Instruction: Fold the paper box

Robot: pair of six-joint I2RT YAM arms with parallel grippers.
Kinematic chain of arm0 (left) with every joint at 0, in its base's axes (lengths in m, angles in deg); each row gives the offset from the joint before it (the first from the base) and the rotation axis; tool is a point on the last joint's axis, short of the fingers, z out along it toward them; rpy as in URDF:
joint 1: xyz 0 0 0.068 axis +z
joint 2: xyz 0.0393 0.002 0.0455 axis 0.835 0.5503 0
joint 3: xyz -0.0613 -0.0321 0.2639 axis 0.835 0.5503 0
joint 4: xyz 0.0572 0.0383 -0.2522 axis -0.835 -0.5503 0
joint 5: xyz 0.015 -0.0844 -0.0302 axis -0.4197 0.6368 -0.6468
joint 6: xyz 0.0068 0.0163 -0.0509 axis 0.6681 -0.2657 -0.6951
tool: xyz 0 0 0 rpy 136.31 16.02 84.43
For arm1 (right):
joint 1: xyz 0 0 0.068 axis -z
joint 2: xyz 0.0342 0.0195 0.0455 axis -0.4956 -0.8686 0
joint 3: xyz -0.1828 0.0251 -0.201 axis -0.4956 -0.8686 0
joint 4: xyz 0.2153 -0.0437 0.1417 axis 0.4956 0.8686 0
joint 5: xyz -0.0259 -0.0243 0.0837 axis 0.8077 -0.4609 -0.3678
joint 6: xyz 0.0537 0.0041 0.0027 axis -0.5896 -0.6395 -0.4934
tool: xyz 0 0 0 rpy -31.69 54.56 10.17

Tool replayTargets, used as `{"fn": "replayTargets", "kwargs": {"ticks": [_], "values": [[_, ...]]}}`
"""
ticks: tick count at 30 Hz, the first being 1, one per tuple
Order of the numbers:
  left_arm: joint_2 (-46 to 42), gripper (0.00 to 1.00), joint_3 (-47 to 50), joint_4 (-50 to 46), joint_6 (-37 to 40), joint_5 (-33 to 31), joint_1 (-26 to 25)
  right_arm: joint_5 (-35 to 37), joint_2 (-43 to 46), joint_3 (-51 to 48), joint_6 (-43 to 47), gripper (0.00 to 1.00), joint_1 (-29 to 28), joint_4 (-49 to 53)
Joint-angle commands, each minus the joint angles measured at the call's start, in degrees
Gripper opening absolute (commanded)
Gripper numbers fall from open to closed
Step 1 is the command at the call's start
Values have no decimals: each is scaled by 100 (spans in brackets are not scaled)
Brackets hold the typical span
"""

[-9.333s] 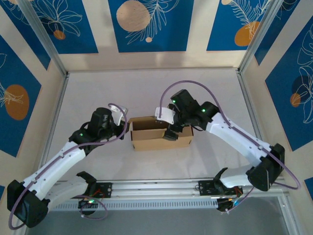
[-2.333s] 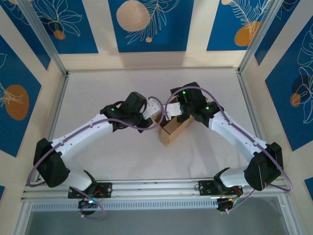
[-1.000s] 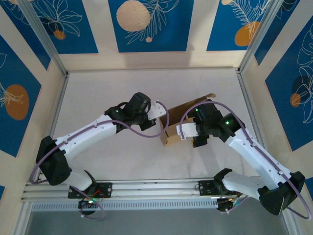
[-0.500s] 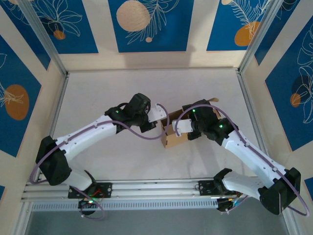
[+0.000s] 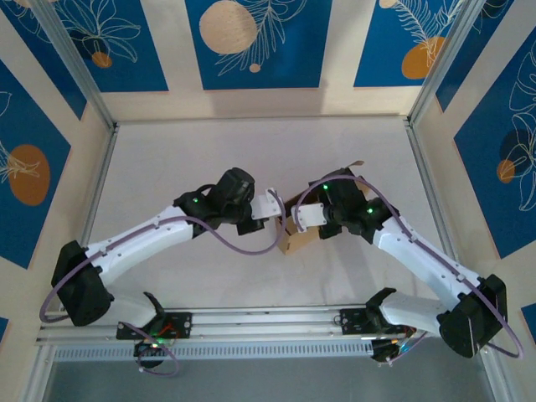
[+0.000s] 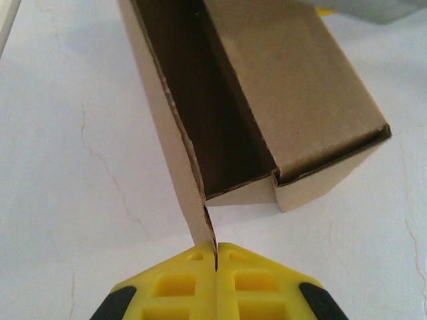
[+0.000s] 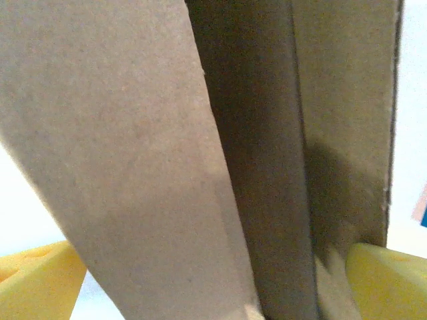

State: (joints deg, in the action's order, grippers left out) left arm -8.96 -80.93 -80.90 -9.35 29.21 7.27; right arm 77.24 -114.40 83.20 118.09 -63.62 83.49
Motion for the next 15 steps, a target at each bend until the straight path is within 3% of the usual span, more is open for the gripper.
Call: {"fn": "replayTargets", "kwargs": {"ticks": [1,7,15], "values": [[-111,0,120,18,389,214,-154,-193,-125,281,-99,99,13,248],[-132,0,219,118,508,170,-155,-277,-363,577,-57,99,40,582],[-192,0,256,159,527,337,-205,-266,-257,608,-126,77,41,641]]}}
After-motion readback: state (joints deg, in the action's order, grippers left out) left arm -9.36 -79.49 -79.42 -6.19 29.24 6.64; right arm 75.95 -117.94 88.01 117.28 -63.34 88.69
